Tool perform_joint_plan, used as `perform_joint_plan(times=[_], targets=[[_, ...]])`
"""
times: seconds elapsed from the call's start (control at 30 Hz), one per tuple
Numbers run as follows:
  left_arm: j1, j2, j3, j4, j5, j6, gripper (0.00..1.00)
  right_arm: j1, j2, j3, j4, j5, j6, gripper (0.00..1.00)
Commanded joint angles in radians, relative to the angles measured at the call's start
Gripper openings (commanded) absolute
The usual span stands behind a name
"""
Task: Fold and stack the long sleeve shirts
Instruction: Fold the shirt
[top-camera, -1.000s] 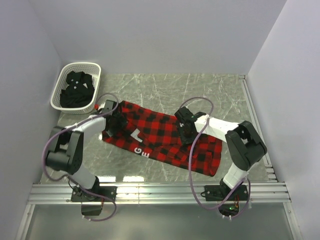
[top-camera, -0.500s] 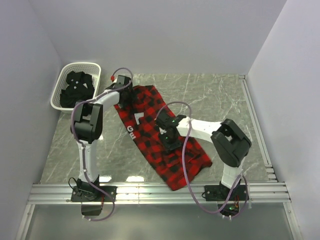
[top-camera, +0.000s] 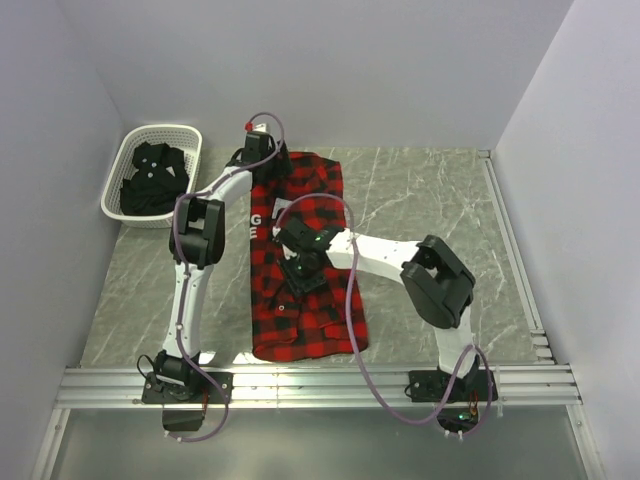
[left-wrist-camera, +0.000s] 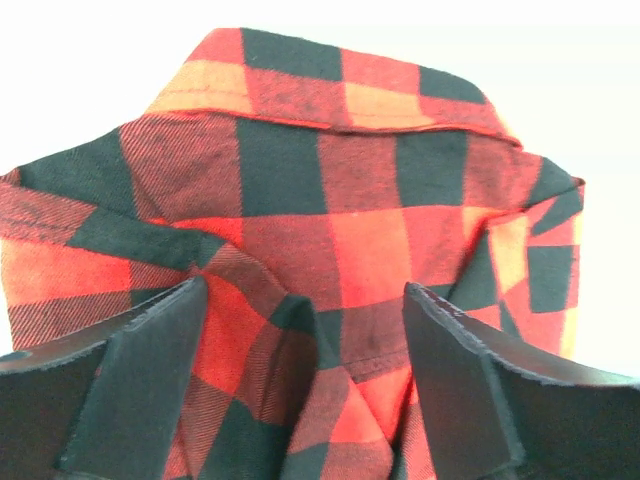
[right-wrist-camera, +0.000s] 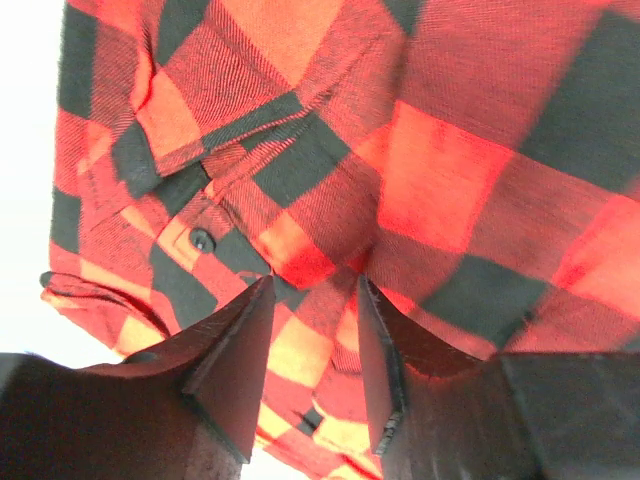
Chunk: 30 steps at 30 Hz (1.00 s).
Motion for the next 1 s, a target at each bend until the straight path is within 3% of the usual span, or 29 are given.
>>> perform_joint_plan(times=[0.0, 0.2, 0.4, 0.57, 0.67, 0.8, 0.97], targets=[[0.011, -0.046, 0.020, 0.105, 0.053, 0.011, 0.87, -0.023, -0.171, -0.026, 0.048, 0.066, 0.038, 0.49], [0.025, -0.309, -0.197, 0.172, 0.033, -0.069, 0.95, -0.130, -0.369, -0.163, 0.082, 0.092, 0.084, 0.56], [0.023, -0.574, -0.354, 0.044, 0.001, -0.147, 0.97, -0.272, -0.479, -0.304, 0.116, 0.069, 0.147, 0.49], [0.017, -0.746, -0.520, -0.098, -0.023, -0.244, 0.96, -0.279, -0.477, -0.387, 0.114, -0.003, 0.170, 0.45], [0.008, -0.889, -0.696, -0.121, -0.011, -0.256, 0.96, -0.278, -0.483, -0.456, 0.151, -0.075, 0.205, 0.45], [0.006, -1.058, -0.914, -0.142, -0.010, -0.230, 0.95, -0.249, -0.436, -0.485, 0.137, -0.125, 0.210, 0.44], [0.005, -1.227, -1.043, -0.185, -0.008, -0.160, 0.95, -0.211, -0.371, -0.488, 0.119, -0.148, 0.213, 0.44]])
